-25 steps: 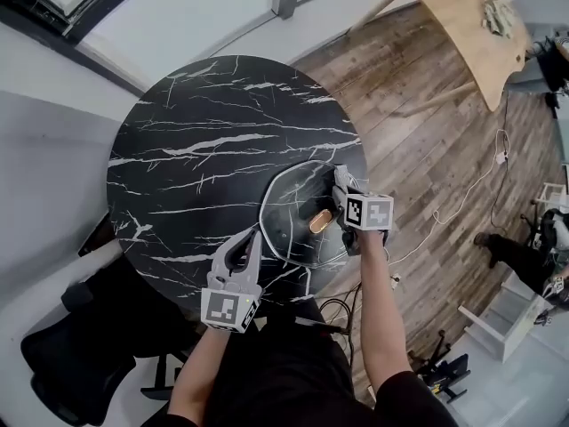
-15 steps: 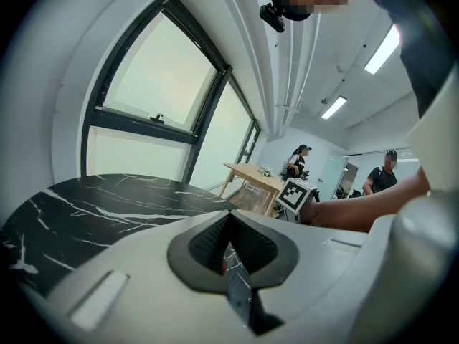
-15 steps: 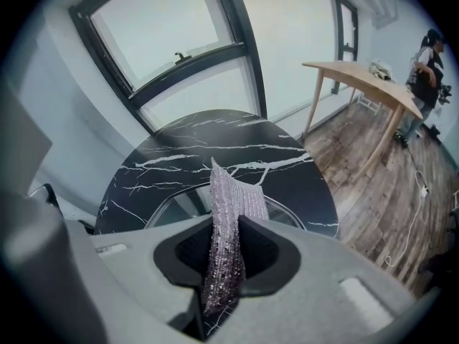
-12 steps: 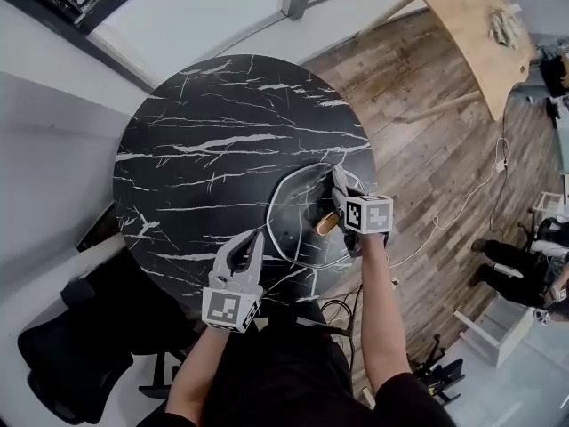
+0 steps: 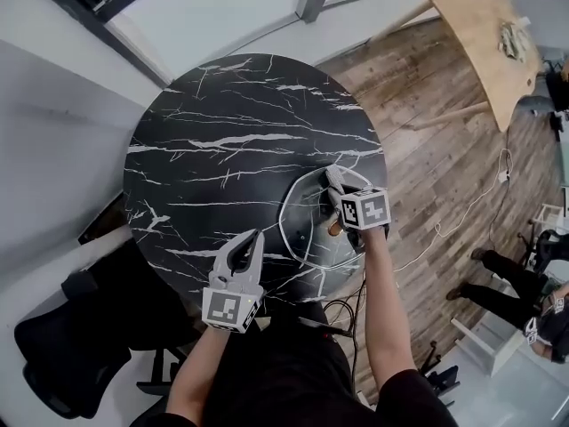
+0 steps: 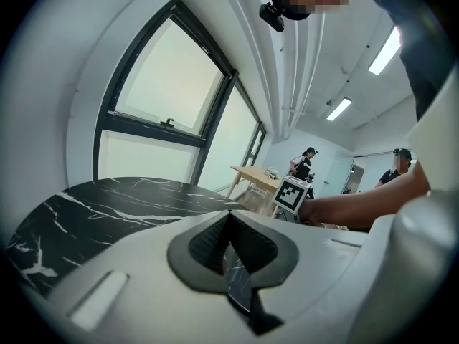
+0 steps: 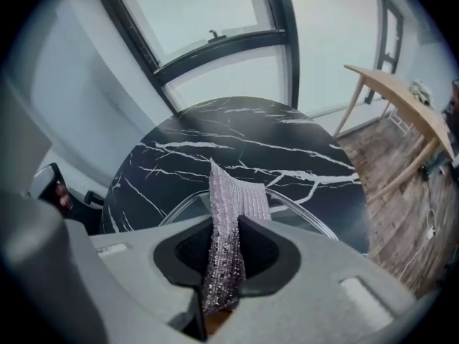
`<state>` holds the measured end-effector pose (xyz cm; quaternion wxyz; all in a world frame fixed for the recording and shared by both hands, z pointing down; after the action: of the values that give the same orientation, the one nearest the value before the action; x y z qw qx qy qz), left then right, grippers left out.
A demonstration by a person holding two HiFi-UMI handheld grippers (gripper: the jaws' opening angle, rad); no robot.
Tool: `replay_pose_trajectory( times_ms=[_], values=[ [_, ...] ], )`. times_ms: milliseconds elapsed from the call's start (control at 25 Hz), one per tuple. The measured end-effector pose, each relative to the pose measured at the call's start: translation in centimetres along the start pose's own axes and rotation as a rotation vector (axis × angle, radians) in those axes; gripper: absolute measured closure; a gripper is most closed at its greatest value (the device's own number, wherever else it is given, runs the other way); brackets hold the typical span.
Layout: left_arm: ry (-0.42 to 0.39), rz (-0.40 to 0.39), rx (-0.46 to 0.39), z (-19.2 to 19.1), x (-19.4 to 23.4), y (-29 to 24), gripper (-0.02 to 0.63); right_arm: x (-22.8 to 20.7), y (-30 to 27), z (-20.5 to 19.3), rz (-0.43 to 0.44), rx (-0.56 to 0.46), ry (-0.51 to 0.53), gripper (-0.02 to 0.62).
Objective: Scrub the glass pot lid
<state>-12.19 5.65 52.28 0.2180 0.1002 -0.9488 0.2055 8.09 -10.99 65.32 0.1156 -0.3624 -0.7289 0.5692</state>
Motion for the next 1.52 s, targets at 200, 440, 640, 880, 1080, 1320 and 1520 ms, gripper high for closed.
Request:
replay_pose_trajectory(
  times_ms=[200, 440, 640, 880, 1080, 1320, 1520],
  values=[
    [0.004, 0.018, -0.011, -0.1, 0.9, 1.0, 0.603, 2.2, -0.8, 0.2, -0.023, 0.078, 0.231, 0.517],
    [0.001, 0.030, -0.012, 0.2, 1.6, 2.3, 0.603, 5.9, -1.7, 0.6, 0.032, 0.176, 0.479, 0.518],
    [-0.009, 0.028, -0.022, -0.2, 2.0, 3.5, 0.603, 9.0, -2.1, -0.5, 0.097, 0.220, 0.630, 0.518],
    [-0.010, 0.022, -0.028, 0.4, 2.1, 4.6, 0.603, 12.5, -2.4, -2.8, 0.088, 0.258, 0.711, 0.517],
    [-0.020, 0.002, -0.021, -0.3, 2.0, 5.6, 0.603, 14.2, -2.4, -5.5, 0.036, 0.275, 0.765, 0.517],
    [-0.041, -0.032, -0.013, -0.8, 1.3, 6.7, 0.603, 15.4, -1.7, -9.1, 0.030, 0.267, 0.743, 0.517],
    [-0.060, -0.069, -0.007, -0.8, 0.7, 7.7, 0.603, 16.0, -0.8, -13.2, 0.076, 0.302, 0.675, 0.517]
  ],
)
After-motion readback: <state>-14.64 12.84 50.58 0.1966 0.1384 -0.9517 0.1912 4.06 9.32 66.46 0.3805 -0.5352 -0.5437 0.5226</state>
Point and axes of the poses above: the fingertips, and each gripper's own axes: y backward along the fingers, x to its left, z out of its top, the point moved 6 cm from there along y, backward along the fingers, and after that the axes turned 5 degrees about y, right-handed, at the moved point
